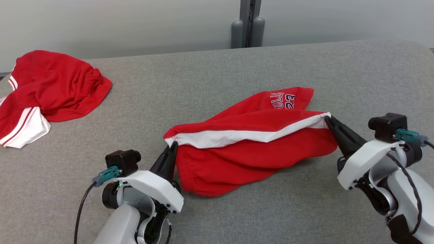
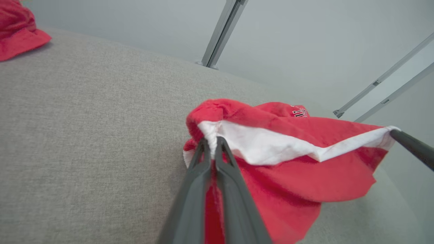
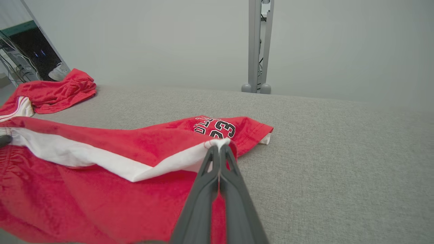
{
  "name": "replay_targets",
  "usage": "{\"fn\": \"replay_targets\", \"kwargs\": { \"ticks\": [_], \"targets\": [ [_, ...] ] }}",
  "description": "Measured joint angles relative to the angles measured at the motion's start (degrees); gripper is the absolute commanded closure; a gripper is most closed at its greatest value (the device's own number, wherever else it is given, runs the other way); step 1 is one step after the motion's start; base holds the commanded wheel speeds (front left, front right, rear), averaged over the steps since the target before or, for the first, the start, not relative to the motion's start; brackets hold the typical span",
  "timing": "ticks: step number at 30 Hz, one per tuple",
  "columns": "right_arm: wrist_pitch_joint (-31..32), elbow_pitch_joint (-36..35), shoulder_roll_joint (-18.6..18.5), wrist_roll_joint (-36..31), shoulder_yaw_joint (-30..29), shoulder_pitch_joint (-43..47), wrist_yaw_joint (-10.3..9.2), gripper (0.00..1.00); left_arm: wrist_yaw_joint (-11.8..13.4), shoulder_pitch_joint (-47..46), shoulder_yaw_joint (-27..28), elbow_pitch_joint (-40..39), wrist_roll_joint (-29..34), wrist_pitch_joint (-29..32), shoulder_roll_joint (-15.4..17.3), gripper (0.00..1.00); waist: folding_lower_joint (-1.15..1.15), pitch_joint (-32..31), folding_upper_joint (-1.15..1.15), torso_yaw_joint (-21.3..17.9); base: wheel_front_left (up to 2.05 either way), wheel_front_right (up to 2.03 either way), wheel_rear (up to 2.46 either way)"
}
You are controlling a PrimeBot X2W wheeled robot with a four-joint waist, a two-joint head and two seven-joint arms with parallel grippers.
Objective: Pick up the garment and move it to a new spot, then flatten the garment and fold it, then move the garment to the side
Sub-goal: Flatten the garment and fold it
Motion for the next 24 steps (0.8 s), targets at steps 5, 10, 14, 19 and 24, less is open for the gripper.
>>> {"fn": "replay_targets", "kwargs": {
  "ticks": [5, 10, 14, 19, 24],
  "targets": [
    [-0.5, -4.7, -0.5, 0.1, -2.8, 1.5, 0.00, 1.00, -1.8, 0.0, 1.3, -3.9, -1.3, -3.7, 0.2, 1.00, 0.00, -1.2, 0.00, 0.0, 0.00, 0.00, 0.00],
    [-0.7, -12.5, -1.9, 0.7, -6.8, 4.0, 0.00, 1.00, -2.8, 1.2, 2.3, -11.3, -2.2, -5.2, 1.4, 1.00, 0.00, -3.0, 0.00, -0.1, 0.00, 0.00, 0.00],
    [0.2, -20.3, -3.0, 0.6, -11.2, 6.8, 0.00, 1.00, -2.7, 3.1, 3.1, -19.5, -2.7, -5.1, 2.5, 1.00, 0.00, -4.6, 0.00, -0.4, 0.00, 0.00, 0.00],
    [2.9, -31.2, -2.9, -0.4, -17.4, 10.9, 0.00, 1.00, -1.4, 4.6, 3.6, -30.4, -2.8, -2.8, 4.6, 1.00, 0.00, -6.9, 0.00, -1.0, 0.00, 0.00, 0.00],
    [7.0, -41.4, -1.5, -1.1, -22.9, 13.5, 0.00, 1.00, -0.1, 4.1, 3.5, -39.7, -2.7, 1.8, 6.9, 1.00, 0.00, -8.8, 0.00, -1.7, 0.00, 0.00, 0.00]
  ]
}}
